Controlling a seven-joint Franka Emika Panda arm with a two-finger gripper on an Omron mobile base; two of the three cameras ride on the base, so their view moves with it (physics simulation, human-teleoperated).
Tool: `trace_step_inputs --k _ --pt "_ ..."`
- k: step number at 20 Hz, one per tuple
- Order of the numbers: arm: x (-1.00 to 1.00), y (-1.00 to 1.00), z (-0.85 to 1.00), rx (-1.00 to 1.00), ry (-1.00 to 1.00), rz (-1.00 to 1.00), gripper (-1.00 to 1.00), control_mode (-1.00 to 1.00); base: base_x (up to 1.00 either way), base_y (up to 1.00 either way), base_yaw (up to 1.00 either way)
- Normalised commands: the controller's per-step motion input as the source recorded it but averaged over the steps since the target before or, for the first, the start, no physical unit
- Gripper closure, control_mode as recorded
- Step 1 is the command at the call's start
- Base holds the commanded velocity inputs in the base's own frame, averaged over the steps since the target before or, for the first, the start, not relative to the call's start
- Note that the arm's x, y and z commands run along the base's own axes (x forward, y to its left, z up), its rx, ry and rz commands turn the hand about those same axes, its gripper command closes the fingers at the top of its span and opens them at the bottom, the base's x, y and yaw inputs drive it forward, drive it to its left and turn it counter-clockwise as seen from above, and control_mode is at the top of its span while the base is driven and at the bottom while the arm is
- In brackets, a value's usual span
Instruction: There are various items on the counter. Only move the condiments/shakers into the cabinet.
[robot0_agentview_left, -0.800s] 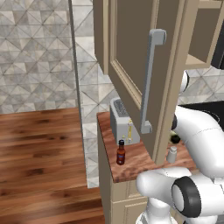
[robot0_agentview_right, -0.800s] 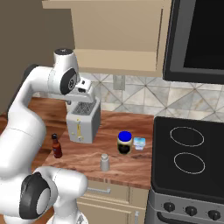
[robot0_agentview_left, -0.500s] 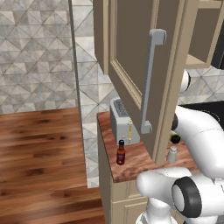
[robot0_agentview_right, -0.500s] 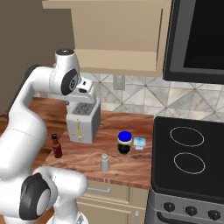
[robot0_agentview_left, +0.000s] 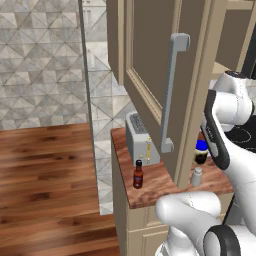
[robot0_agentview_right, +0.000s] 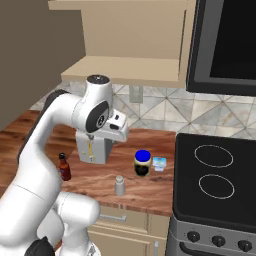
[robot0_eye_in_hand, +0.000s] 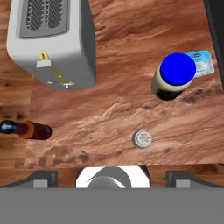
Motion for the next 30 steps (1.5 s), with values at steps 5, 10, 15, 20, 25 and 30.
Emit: trace_step_inputs --k 5,10,15,20,25,30 --pt "-0.06 -0.35 -0.34 0.00 0.04 -0.01 -1.00 -1.00 0.00 0.00 0.00" --pt "0.00 -0.16 -0.42 0.01 0.11 0.00 -1.00 -1.00 0.00 0.00 0.00" --pt "0.00 -0.11 -0.57 0.00 0.14 0.00 -1.00 -1.00 0.00 0.00 0.00" --pt "0.00 -0.10 -0.66 0.00 0.12 0.00 -1.00 -1.00 0.00 0.00 0.00" --pt "-0.17 -0.01 -0.62 0.00 0.03 0.00 -1.00 -1.00 0.00 0.00 0.00" --pt "-0.09 0.00 -0.45 0.00 0.00 0.00 -1.00 -1.00 0.00 0.00 0.00"
